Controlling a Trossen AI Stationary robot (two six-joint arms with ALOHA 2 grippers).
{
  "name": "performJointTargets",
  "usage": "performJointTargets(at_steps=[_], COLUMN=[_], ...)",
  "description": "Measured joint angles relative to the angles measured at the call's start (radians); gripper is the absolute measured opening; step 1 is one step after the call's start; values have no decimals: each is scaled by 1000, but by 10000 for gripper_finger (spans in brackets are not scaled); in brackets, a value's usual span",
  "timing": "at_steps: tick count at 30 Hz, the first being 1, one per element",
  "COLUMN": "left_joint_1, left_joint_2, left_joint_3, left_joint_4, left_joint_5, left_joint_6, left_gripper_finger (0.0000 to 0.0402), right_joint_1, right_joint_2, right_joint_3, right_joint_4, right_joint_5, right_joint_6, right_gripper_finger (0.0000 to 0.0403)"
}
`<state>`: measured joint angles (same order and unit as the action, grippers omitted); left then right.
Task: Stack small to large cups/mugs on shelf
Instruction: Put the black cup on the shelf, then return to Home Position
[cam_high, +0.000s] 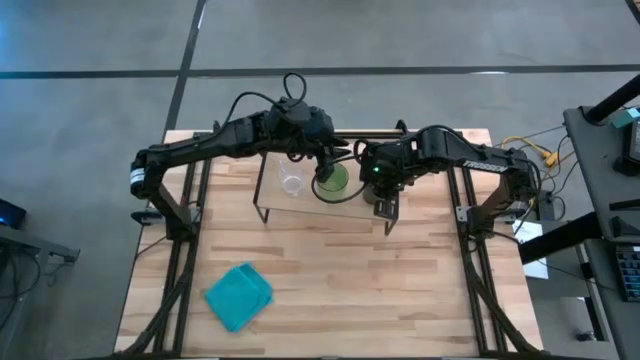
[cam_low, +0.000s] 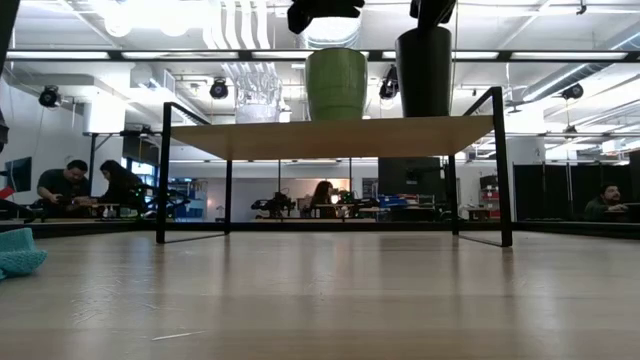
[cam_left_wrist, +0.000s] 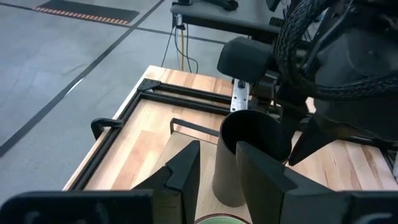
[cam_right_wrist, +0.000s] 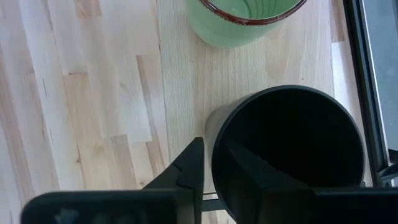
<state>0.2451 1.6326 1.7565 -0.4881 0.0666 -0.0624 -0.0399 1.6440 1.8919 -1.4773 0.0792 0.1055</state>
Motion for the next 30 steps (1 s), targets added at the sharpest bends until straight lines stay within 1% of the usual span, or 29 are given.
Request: performJointTargets(at_steps=[5, 10, 14, 22, 27, 30], left_joint_1=[2, 4, 4, 4, 4, 4], left_joint_2=[-21, -82, -172, -386, -492, -541], left_joint_3=[0, 0, 0, 0, 0, 0], left_joint_4=[-3, -42, -61, -82, -82, -82], left_joint_5=[0, -1, -1, -1, 0, 0], left_joint_6=[1, 24, 25, 18, 18, 18], left_gripper_finger=[91, 91, 91, 91, 91, 91], right_joint_1=[0, 1, 3, 9, 9, 9], right_joint_2=[0, -7, -10, -65, -96, -128], right_joint_3=[0, 13, 80, 218, 305, 330], right_joint_4=[2, -30, -102, -95, -92, -93], right_joint_5=[0, -1, -4, -7, -7, -7], right_joint_6=[1, 51, 106, 128, 138, 147], right_gripper_finger=[74, 84, 81, 68, 72, 77])
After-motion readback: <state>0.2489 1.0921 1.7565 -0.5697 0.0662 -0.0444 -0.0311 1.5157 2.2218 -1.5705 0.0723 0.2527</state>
